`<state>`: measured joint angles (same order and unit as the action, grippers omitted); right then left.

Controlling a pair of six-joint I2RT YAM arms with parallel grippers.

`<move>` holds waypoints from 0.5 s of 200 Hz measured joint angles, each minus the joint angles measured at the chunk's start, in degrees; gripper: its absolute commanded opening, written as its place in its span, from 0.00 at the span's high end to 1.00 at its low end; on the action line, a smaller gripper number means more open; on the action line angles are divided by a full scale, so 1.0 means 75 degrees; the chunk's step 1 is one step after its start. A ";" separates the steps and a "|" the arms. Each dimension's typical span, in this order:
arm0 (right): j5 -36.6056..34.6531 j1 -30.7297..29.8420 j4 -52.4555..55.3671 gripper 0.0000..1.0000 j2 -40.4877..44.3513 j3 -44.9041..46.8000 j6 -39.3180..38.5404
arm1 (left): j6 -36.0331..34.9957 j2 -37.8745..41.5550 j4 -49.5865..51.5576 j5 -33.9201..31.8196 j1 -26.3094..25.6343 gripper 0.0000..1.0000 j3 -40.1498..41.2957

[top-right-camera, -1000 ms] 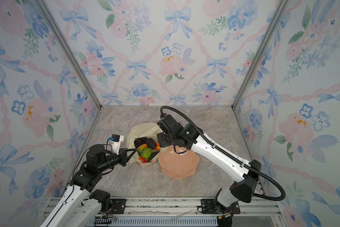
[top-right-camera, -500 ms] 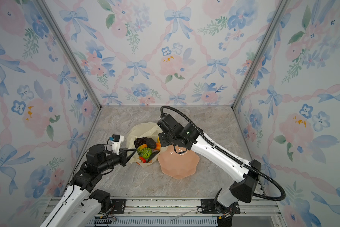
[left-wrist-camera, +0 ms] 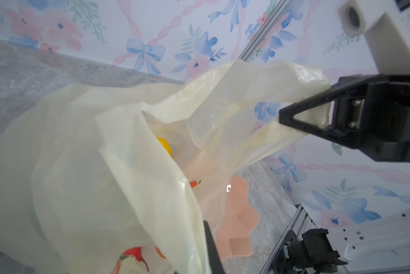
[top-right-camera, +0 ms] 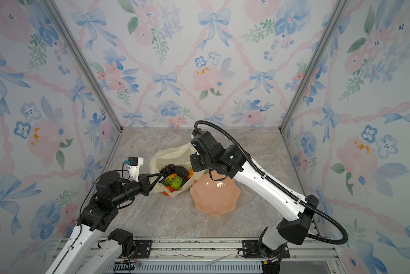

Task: Place the fruits into the plastic bag
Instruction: Pick up the plastic bag from the center of the table.

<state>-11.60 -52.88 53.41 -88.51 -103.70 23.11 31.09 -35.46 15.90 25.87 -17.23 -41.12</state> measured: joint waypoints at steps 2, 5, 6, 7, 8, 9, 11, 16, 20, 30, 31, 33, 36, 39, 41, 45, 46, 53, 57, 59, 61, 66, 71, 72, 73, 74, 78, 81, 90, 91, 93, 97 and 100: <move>0.0006 0.0006 0.0017 1.00 -0.0003 -0.0079 -0.0015 | 0.0035 -0.0035 0.0012 -0.0026 0.0000 1.00 -0.0105; 0.0003 0.0012 0.0035 1.00 -0.0020 -0.0187 -0.0035 | 0.0096 -0.0090 0.0012 -0.0061 0.0000 1.00 -0.0254; 0.0006 0.0017 0.0050 1.00 -0.0026 -0.0242 -0.0041 | 0.0117 -0.0117 0.0003 -0.0076 0.0000 1.00 -0.0321; 0.0012 0.0020 0.0052 1.00 -0.0029 -0.0271 -0.0050 | 0.0125 -0.0131 -0.0003 -0.0085 0.0000 1.00 -0.0356; 0.0026 0.0026 0.0064 1.00 -0.0041 -0.0332 -0.0061 | 0.0143 -0.0163 -0.0006 -0.0111 0.0000 1.00 -0.0431; 0.0029 0.0032 0.0076 1.00 -0.0047 -0.0361 -0.0064 | 0.0157 -0.0181 -0.0006 -0.0122 0.0000 1.00 -0.0466; 0.0029 0.0044 0.0090 1.00 -0.0064 -0.0452 -0.0079 | 0.0198 -0.0227 -0.0006 -0.0146 0.0000 1.00 -0.0568; 0.0047 0.0064 0.0111 1.00 -0.0102 -0.0650 -0.0122 | 0.0283 -0.0347 -0.0023 -0.0227 0.0000 1.00 -0.0819; 0.0058 0.0087 0.0122 1.00 -0.0143 -0.0831 -0.0157 | 0.0356 -0.0440 -0.0026 -0.0303 0.0000 1.00 -0.1017; 0.0082 0.0122 0.0152 1.00 -0.0230 -0.1192 -0.0236 | 0.0516 -0.0647 -0.0023 -0.0513 0.0000 1.00 -0.1425; 0.0090 0.0134 0.0160 1.00 -0.0242 -0.1239 -0.0236 | 0.0539 -0.0676 -0.0020 -0.0548 0.0000 1.00 -0.1483; 0.0090 0.0140 0.0160 1.00 -0.0254 -0.1288 -0.0245 | 0.0571 -0.0717 -0.0023 -0.0583 0.0000 1.00 -0.1559; 0.0099 0.0163 0.0175 1.00 -0.0291 -0.1413 -0.0277 | 0.0609 -0.0775 -0.0003 -0.0653 0.0000 1.00 -0.1673; 0.0111 0.0184 0.0198 1.00 -0.0318 -0.1510 -0.0297 | 0.0659 -0.0833 0.0012 -0.0720 0.0000 1.00 -0.1778; 0.0122 0.0204 0.0207 1.00 -0.0338 -0.1582 -0.0315 | 0.0673 -0.0877 0.0015 -0.0766 0.0000 1.00 -0.1865; 0.0140 0.0242 0.0230 1.00 -0.0382 -0.1725 -0.0350 | 0.0720 -0.0970 0.0047 -0.0848 0.0000 1.00 -0.2031; 0.0149 0.0251 0.0230 1.00 -0.0391 -0.1746 -0.0353 | 0.0729 -0.0982 0.0044 -0.0863 0.0000 1.00 -0.2060; 0.0184 0.0318 0.0268 1.00 -0.0472 -0.1982 -0.0402 | 0.0766 -0.1154 0.0090 -0.0979 0.0000 1.00 -0.2361; 0.0236 0.0370 0.0283 1.00 -0.0530 -0.2130 -0.0423 | 0.0766 -0.1259 0.0122 -0.1037 0.0000 1.00 -0.2530; 0.0256 0.0399 0.0297 1.00 -0.0565 -0.2203 -0.0440 | 0.0784 -0.1323 0.0137 -0.1064 0.0000 1.00 -0.2640; 0.0271 0.0420 0.0297 1.00 -0.0592 -0.2270 -0.0452 | 0.0784 -0.1378 0.0134 -0.1084 0.0000 1.00 -0.2736; 0.0326 0.0487 0.0323 1.00 -0.0676 -0.2448 -0.0493 | 0.0790 -0.1559 0.0154 -0.1137 0.0000 1.00 -0.2993; 0.0417 0.0562 0.0350 1.00 -0.0790 -0.2667 -0.0527 | 0.0787 -0.1737 0.0157 -0.1172 0.0000 1.00 -0.3249; 0.0425 0.0571 0.0353 1.00 -0.0804 -0.2693 -0.0530 | 0.0787 -0.1763 0.0154 -0.1174 0.0000 1.00 -0.3287; 0.0446 0.0586 0.0350 1.00 -0.0833 -0.2742 -0.0542 | 0.0787 -0.1786 0.0152 -0.1183 0.0000 1.00 -0.3322; 0.0460 0.0595 0.0347 1.00 -0.0848 -0.2771 -0.0554 | 0.0784 -0.1836 0.0140 -0.1195 0.0000 1.00 -0.3395; 0.0530 0.0656 0.0353 1.00 -0.0953 -0.2955 -0.0577 | 0.0784 -0.1982 0.0143 -0.1221 0.0000 1.00 -0.3567; 0.0577 0.0688 0.0341 1.00 -0.1014 -0.3066 -0.0586 | 0.0781 -0.2101 0.0128 -0.1236 0.0000 1.00 -0.3730; 0.0766 0.0810 0.0373 1.00 -0.1274 -0.3485 -0.0635 | 0.0775 -0.2451 0.0131 -0.1288 0.0000 1.00 -0.4130; 0.0778 0.0819 0.0376 1.00 -0.1294 -0.3520 -0.0635 | 0.0778 -0.2474 0.0131 -0.1291 0.0000 1.00 -0.4156; 0.0807 0.0845 0.0376 1.00 -0.1355 -0.3611 -0.0638 | 0.0775 -0.2541 0.0128 -0.1303 0.0000 1.00 -0.4243; 0.0886 0.0889 0.0388 1.00 -0.1483 -0.3797 -0.0659 | 0.0775 -0.2699 0.0119 -0.1338 0.0000 1.00 -0.4398; 0.0933 0.0921 0.0408 1.00 -0.1568 -0.3940 -0.0667 | 0.0775 -0.2792 0.0128 -0.1341 0.0000 1.00 -0.4505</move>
<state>-4.60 -45.98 56.47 -100.27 -133.25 18.11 36.91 -56.40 16.86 15.81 -17.23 -74.91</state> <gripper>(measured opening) 0.045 0.050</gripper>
